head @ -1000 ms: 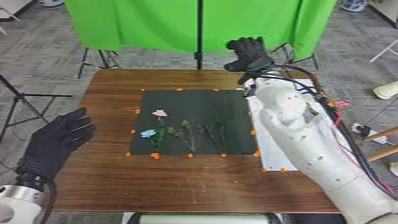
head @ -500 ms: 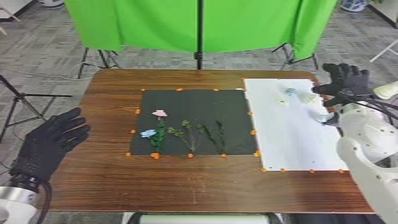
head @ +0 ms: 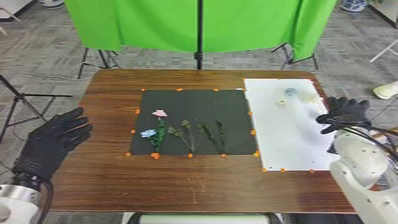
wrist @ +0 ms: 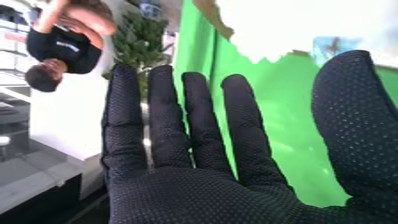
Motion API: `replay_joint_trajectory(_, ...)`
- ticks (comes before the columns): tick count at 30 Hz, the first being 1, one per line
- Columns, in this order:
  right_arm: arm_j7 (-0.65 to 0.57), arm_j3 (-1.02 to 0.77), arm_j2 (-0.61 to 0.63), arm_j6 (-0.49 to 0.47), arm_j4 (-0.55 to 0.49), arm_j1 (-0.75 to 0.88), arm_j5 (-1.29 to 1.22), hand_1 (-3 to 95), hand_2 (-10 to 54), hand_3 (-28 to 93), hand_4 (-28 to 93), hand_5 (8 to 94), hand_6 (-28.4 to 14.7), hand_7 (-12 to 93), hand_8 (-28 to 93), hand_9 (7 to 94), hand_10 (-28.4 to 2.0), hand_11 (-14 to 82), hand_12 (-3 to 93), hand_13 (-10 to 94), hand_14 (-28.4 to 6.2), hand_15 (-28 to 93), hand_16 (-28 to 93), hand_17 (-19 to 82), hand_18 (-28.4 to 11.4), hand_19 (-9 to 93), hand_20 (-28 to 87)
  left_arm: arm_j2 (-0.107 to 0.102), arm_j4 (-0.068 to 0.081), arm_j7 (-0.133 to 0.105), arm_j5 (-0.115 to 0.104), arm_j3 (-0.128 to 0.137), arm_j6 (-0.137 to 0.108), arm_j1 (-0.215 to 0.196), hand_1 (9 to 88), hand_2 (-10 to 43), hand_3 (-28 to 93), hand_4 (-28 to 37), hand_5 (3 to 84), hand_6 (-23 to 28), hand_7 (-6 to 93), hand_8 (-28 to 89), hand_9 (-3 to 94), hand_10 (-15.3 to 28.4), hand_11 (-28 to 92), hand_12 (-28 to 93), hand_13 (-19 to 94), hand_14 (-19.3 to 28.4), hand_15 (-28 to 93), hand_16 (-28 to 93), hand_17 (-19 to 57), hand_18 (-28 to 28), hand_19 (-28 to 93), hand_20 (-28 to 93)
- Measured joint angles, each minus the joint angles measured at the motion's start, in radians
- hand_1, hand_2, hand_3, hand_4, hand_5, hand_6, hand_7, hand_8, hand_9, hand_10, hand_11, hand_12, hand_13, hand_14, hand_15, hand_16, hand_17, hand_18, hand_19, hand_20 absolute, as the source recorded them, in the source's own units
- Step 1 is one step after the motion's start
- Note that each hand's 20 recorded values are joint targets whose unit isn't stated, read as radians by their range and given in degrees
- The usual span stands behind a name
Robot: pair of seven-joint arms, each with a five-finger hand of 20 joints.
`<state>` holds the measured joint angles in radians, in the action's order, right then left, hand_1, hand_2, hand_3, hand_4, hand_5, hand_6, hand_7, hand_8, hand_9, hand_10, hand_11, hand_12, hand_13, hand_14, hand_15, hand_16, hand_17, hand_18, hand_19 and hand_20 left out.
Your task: Arrange flowers
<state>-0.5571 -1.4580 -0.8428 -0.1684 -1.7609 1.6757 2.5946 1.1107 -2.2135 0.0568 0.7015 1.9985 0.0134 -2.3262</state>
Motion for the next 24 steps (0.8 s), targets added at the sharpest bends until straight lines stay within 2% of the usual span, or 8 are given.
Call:
replay_joint_trajectory(3, -0.011, 0.001, 0.000, -0.009, 0.001, 0.006, -0.003, 24.3, -9.5, 89, -28, 37.2, -4.4, 21, -16, 40.3, -11.3, 27.8, 19.4, 38, -8.6, 45, 15, 13, -18.3, 66, 32, -0.003, 0.000, 0.002, 0.000, 0.001, 0.000, 0.000, 25.9, 3.2, 71, -28.3, 35.6, 4.3, 25.2, -13, 28.5, 13.0, 34, 14, 22, 14.8, 50, -5, -8.3, 21.0, 50, 6)
replay_joint_trajectory(7, -0.020, 0.021, 0.002, -0.006, 0.020, -0.003, -0.003, 26.3, -9.5, 89, -28, 37.8, -4.7, 22, -16, 42.6, -11.4, 31.0, 19.2, 42, -7.7, 51, 14, 15, -18.0, 70, 35, -0.006, 0.000, 0.005, 0.000, 0.002, 0.000, 0.000, 25.8, 3.2, 71, -28.3, 35.6, 4.3, 25.2, -13, 28.5, 13.0, 34, 14, 22, 14.7, 50, -5, -8.3, 21.0, 50, 6)
replay_joint_trajectory(14, -0.047, 0.094, -0.001, 0.020, 0.083, -0.041, 0.012, 29.6, -9.5, 88, -28, 41.8, -4.7, 23, -17, 51.8, -10.0, 34.5, 19.0, 55, -5.6, 55, 14, 19, -18.0, 73, 37, -0.015, 0.004, 0.008, 0.000, 0.001, 0.000, 0.006, 25.8, 3.2, 71, -28.3, 35.6, 4.4, 25.2, -13, 28.5, 13.0, 34, 14, 22, 14.8, 50, -5, -8.3, 21.0, 50, 6)
replay_joint_trajectory(17, -0.048, 0.097, -0.007, 0.020, 0.092, -0.047, 0.010, 33.2, -9.5, 87, -28, 50.1, -2.6, 28, -19, 64.4, -8.0, 32.3, 22.4, 64, -3.8, 53, 19, 23, -18.3, 74, 38, -0.019, 0.005, 0.008, -0.001, 0.001, 0.000, 0.008, 25.8, 3.2, 71, -28.3, 35.6, 4.4, 25.3, -13, 28.5, 13.0, 34, 14, 22, 14.7, 50, -5, -8.3, 21.0, 50, 6)
replay_joint_trajectory(19, -0.048, 0.097, -0.009, 0.024, 0.094, -0.048, 0.002, 40.5, -9.5, 83, -28, 57.8, -0.8, 37, -16, 76.9, -4.3, 19.5, 34.0, 72, -1.7, 50, 28, 27, -17.8, 76, 38, -0.022, 0.005, 0.009, -0.001, 0.001, 0.000, 0.008, 25.8, 3.2, 71, -28.3, 35.6, 4.3, 25.3, -13, 28.5, 12.9, 34, 14, 22, 14.7, 50, -5, -8.3, 20.9, 50, 6)
replay_joint_trajectory(20, -0.047, 0.097, -0.010, 0.031, 0.096, -0.049, 0.000, 42.7, -9.5, 82, -28, 61.2, -0.4, 41, -15, 81.2, -3.6, 16.0, 37.5, 75, -1.5, 49, 30, 28, -17.8, 77, 38, -0.023, 0.005, 0.009, -0.001, 0.001, 0.001, 0.009, 25.8, 3.2, 71, -28.3, 35.7, 4.3, 25.3, -13, 28.5, 12.9, 34, 14, 22, 14.7, 50, -5, -8.3, 20.9, 50, 6)
replay_joint_trajectory(23, -0.036, 0.095, -0.012, 0.064, 0.102, -0.048, 0.000, 46.7, -8.7, 82, -28, 71.6, 0.7, 45, -12, 89.1, -3.3, 19.4, 37.8, 82, -1.9, 52, 28, 32, -17.8, 79, 38, -0.024, 0.005, 0.010, -0.001, 0.001, 0.001, 0.009, 25.8, 3.2, 71, -28.3, 35.7, 4.4, 25.3, -13, 28.5, 12.9, 34, 14, 22, 14.7, 50, -5, -8.3, 21.0, 50, 6)
replay_joint_trajectory(24, -0.030, 0.093, -0.013, 0.078, 0.103, -0.048, -0.001, 47.0, -8.7, 82, -28, 72.5, 0.7, 45, -12, 89.8, -3.3, 19.9, 37.7, 82, -1.8, 52, 27, 32, -17.8, 79, 38, -0.024, 0.005, 0.010, -0.001, 0.002, 0.001, 0.009, 25.8, 3.1, 71, -28.3, 35.7, 4.4, 25.3, -13, 28.5, 12.9, 34, 14, 22, 14.7, 50, -5, -8.3, 21.0, 50, 6)
